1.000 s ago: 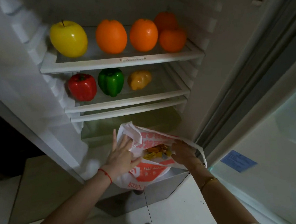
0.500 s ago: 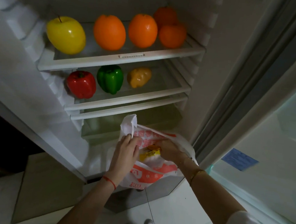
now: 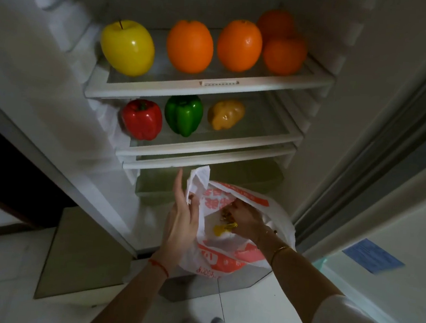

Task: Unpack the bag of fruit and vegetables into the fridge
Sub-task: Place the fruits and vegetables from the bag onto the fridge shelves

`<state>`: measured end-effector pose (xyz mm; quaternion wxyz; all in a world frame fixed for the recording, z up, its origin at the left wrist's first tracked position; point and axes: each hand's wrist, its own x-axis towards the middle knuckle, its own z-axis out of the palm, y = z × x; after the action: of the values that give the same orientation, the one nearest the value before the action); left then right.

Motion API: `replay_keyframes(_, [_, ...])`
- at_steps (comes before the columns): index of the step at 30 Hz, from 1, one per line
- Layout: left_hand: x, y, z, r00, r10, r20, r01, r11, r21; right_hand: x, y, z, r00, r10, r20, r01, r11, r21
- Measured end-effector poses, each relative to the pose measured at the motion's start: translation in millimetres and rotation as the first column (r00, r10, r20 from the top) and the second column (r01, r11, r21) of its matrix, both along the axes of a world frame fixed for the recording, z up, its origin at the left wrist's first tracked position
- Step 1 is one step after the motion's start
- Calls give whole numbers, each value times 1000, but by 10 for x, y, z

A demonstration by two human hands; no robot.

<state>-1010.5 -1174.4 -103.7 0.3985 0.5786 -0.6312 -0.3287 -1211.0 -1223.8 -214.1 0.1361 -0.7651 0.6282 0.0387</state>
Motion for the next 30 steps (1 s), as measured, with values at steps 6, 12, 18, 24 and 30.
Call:
replay_keyframes(6, [-2, -50, -46, 999, -36, 17, 34, 997, 70, 49, 61, -39, 989, -30, -143, 33, 999, 15])
replay_keyframes(12, [-20, 3, -45, 993, -120, -9, 121, 992, 29, 52, 163, 59, 991, -115, 73, 116, 993, -4])
replay_keyframes(18, [-138, 95, 105, 973, -226, -49, 224, 974, -45, 60, 509, 434, 783, -317, 535, 363, 932, 21])
replay_keyframes(24, [-225, 164, 198, 935, -338, -112, 326, 939, -113, -61, 999, 916, 614, -386, 688, 496, 867, 44])
replay_keyframes(30, [-313, 205, 209, 926, -359, -121, 345, 931, -123, -346, 1514, 1276, 383, -446, 809, 718, 695, 43])
